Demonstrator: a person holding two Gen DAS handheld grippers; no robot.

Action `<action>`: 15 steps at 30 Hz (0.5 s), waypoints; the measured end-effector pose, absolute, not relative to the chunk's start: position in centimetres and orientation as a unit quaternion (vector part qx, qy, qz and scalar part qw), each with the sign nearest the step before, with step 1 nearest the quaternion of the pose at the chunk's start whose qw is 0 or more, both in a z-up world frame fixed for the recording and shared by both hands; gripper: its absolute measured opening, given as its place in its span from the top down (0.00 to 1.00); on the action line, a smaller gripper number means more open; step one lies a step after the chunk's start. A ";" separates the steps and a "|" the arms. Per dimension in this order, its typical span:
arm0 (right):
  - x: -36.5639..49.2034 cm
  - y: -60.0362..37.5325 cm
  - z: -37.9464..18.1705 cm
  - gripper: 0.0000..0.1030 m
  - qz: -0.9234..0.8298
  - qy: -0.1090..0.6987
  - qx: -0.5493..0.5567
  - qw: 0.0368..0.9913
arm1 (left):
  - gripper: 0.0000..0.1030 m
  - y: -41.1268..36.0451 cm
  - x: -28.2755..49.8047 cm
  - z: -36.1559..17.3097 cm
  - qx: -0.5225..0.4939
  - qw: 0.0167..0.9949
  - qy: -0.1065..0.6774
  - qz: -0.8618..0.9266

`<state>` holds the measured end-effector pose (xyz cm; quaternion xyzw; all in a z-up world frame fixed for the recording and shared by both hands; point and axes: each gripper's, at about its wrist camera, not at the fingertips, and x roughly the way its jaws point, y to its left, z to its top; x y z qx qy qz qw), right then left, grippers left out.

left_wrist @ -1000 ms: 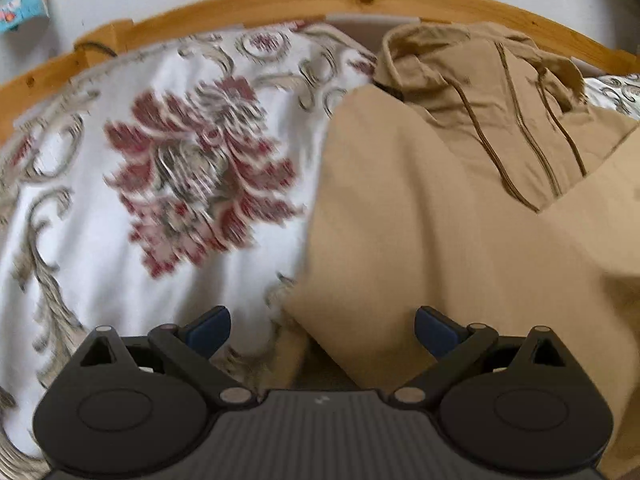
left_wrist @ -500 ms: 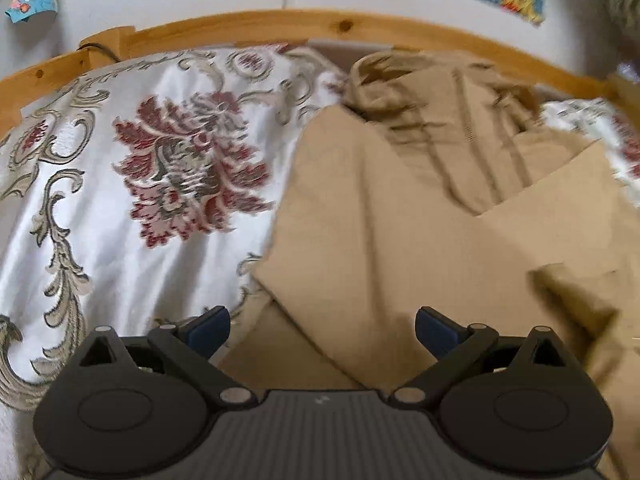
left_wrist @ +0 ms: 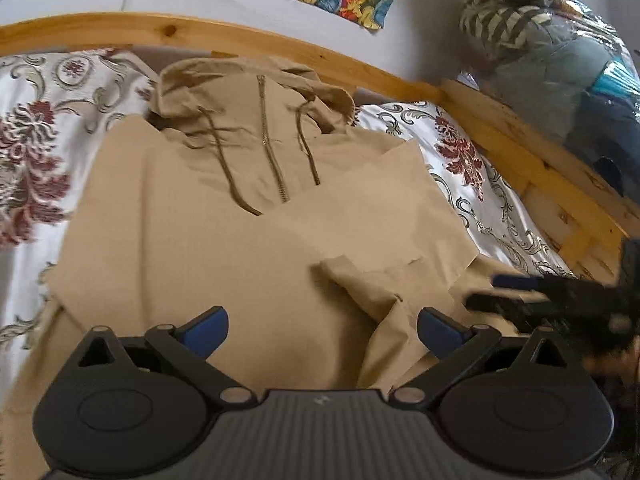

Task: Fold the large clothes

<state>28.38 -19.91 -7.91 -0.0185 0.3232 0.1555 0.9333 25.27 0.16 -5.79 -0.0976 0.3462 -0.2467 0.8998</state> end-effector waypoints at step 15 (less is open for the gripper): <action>35.0 -20.4 -6.8 0.99 0.217 0.356 0.030 0.908 | 0.90 -3.9 25.2 -7.9 -0.081 0.863 0.354 -0.352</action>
